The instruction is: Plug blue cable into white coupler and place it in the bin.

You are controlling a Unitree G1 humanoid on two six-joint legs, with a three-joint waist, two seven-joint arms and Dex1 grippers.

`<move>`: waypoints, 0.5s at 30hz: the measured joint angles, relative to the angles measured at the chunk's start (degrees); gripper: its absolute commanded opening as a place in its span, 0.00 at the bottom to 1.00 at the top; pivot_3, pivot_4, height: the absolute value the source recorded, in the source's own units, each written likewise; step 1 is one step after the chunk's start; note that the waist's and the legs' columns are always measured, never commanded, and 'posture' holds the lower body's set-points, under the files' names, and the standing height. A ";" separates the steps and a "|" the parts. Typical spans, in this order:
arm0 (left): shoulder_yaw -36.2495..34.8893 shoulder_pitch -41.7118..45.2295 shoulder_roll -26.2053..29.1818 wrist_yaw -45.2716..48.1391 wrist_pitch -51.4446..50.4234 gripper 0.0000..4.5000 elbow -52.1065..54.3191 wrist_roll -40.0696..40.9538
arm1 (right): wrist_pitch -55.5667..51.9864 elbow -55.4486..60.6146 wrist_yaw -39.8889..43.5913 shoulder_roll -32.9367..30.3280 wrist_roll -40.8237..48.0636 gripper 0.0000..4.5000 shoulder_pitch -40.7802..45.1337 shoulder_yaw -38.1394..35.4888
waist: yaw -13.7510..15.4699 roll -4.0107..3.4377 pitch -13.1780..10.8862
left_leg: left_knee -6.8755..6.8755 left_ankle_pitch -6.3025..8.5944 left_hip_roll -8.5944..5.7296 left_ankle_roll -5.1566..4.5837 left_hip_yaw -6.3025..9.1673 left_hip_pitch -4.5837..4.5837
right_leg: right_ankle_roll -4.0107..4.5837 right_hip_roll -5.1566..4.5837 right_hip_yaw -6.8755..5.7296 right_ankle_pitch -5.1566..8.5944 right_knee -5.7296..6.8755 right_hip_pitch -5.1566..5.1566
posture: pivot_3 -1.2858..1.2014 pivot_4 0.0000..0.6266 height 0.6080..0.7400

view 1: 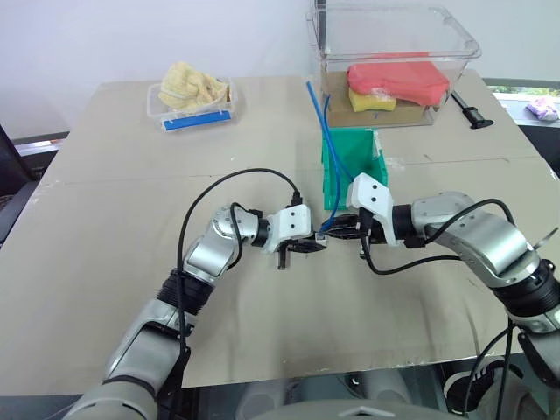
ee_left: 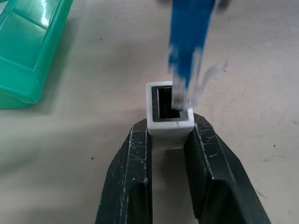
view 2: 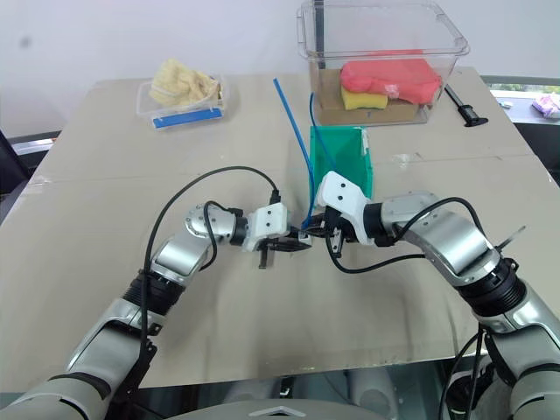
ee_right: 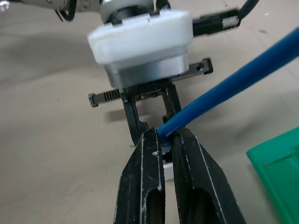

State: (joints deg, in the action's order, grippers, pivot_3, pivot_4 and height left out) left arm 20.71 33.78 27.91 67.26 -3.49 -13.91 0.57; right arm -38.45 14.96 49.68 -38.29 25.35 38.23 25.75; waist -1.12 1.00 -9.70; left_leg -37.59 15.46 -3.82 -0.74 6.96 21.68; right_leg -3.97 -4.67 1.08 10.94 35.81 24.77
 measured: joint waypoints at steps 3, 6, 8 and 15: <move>0.05 0.18 -0.04 0.38 0.67 0.09 -0.62 0.03 | 1.45 -1.87 2.19 0.95 -2.63 0.00 0.82 0.32 | 0.08 0.00 0.00 | 0.00 0.00 0.01 0.00 0.01 -0.01 | 0.00 0.01 -0.01 0.00 0.02 0.00 | 0.52 0.24 1.00; 0.05 0.21 -0.04 0.64 1.24 0.09 -0.89 0.03 | 2.61 -2.59 4.00 1.16 -4.52 0.00 0.97 0.31 | 0.09 0.00 0.01 | -0.01 0.00 0.01 0.00 0.03 -0.02 | 0.01 0.01 -0.01 0.00 0.03 0.00 | 0.52 0.24 1.00; 0.05 0.29 -0.04 0.76 1.40 0.09 -1.02 0.03 | 3.15 -3.12 4.94 1.25 -5.24 0.00 1.12 0.26 | 0.08 0.00 0.02 | -0.01 0.00 0.01 0.01 0.03 -0.02 | 0.01 0.01 0.00 0.00 0.03 0.00 | 0.52 0.24 1.00; 0.12 0.97 -0.08 1.62 1.87 0.09 -1.88 0.03 | 4.14 -5.90 9.19 1.65 -8.33 0.00 2.96 0.49 | 0.05 0.01 0.03 | -0.03 -0.01 0.01 0.01 0.01 -0.03 | 0.02 0.02 0.00 -0.01 0.04 0.00 | 0.52 0.24 1.00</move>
State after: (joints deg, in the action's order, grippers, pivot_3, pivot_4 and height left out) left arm 20.83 34.75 27.84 68.88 -1.62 -15.79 0.60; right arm -34.31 9.06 58.87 -36.64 17.03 41.19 26.24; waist -1.07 1.01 -9.67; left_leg -37.62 15.45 -3.81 -0.73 6.97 21.65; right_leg -3.95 -4.65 1.08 10.92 35.86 24.77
